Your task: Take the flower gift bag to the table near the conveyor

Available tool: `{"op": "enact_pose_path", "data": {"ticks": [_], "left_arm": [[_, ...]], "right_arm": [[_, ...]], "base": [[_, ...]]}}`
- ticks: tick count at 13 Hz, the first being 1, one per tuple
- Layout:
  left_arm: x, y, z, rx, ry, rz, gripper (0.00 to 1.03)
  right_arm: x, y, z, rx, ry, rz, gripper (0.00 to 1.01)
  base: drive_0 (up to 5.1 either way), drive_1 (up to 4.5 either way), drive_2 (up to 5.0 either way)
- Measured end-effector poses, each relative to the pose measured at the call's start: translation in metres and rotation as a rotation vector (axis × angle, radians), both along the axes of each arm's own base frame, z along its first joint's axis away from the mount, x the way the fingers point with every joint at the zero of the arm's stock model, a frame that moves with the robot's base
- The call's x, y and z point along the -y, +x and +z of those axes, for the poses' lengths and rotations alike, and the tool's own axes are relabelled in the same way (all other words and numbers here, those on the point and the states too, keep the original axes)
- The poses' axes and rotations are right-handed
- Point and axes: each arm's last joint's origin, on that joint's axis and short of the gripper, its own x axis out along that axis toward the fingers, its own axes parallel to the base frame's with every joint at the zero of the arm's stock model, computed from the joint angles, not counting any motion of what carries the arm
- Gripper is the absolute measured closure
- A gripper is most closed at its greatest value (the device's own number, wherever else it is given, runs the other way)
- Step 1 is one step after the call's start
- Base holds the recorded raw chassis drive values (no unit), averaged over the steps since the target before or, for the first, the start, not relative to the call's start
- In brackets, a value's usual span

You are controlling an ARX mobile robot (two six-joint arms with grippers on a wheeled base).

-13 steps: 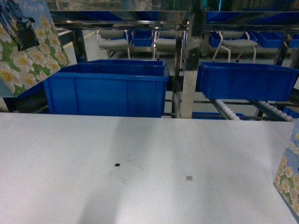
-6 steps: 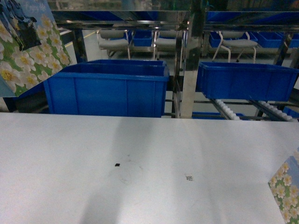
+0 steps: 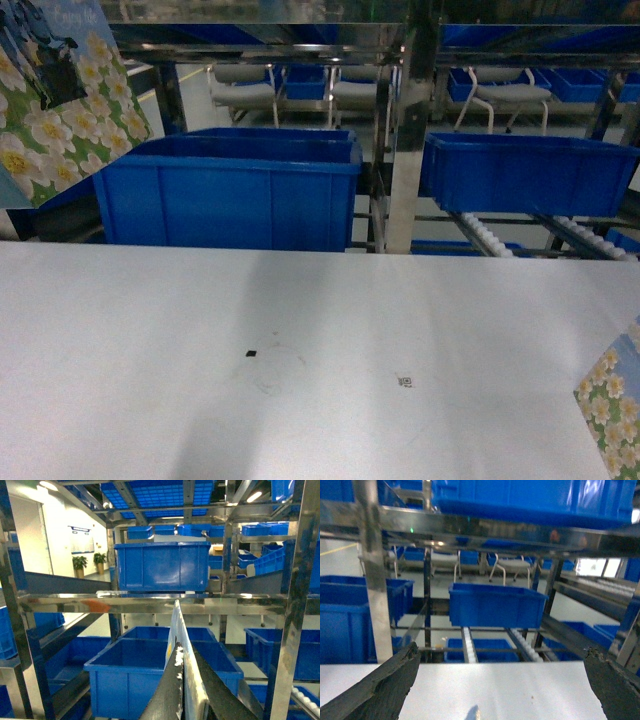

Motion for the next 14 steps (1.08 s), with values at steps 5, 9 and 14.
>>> {"op": "enact_pose_path", "data": {"ticks": [5,9,14], "left_arm": [[0.000,0.000,0.000,0.000,0.000,-0.001,1.01],[0.000,0.000,0.000,0.000,0.000,-0.001,1.01],[0.052,0.040,-0.050,-0.068,-0.086,0.046,1.01]], "right_arm": [[-0.001,-0.078,0.039,0.019,-0.032,-0.096,0.03],[-0.001,-0.086,0.039,0.015,-0.034,-0.094,0.03],[-0.001,-0.086,0.040,0.016,-0.033,-0.094,0.03]], "base": [[0.0,0.00,0.0],[0.0,0.00,0.0],[0.0,0.00,0.0]]}}
